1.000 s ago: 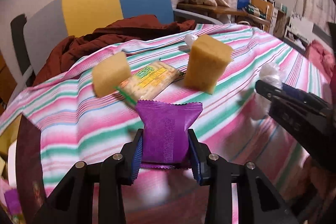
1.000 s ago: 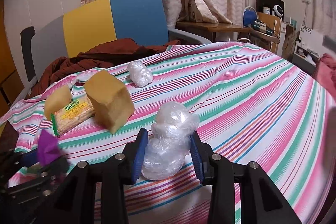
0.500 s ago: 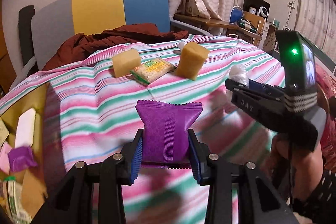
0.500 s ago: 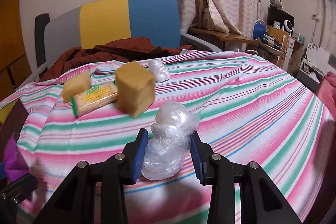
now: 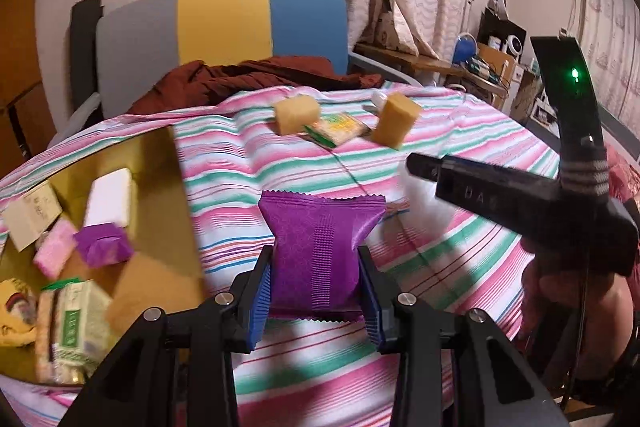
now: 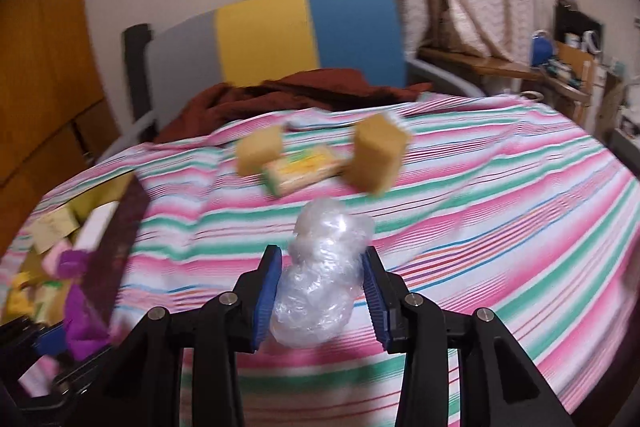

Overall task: Organize objects
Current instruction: 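Carry the purple packet and plastic bundle into the tray and release them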

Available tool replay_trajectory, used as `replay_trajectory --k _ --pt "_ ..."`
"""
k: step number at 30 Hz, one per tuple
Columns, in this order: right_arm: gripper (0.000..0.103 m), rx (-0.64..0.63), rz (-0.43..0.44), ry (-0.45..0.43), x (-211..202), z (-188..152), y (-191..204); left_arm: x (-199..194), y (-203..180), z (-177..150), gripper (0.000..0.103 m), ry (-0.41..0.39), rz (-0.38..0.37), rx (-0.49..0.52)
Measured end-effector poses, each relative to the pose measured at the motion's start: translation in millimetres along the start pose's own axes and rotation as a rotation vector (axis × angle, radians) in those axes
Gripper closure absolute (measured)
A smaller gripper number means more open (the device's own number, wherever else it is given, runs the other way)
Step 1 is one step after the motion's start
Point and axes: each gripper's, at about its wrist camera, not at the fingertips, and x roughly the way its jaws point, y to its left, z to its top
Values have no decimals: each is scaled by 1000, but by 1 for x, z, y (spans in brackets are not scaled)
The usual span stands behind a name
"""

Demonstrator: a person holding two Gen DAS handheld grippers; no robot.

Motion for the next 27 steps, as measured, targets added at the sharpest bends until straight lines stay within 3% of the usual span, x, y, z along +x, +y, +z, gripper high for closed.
replay_trajectory --k 10,16,22,24,25,27 --pt "64 -100 201 40 -3 3 95 -38 76 -7 64 -46 93 -129" --pt "76 -134 310 56 7 18 144 -52 134 -3 64 -80 176 -217" --pt "78 -171 324 36 5 29 167 -52 173 -6 64 -69 207 -307" --pt "76 -164 282 10 -1 32 156 -55 176 -9 64 -77 199 -318" --pt "70 -133 254 10 -3 35 140 -55 175 -10 64 -75 197 -315" --pt "49 -88 169 5 -5 35 112 -54 169 -12 64 -75 176 -312"
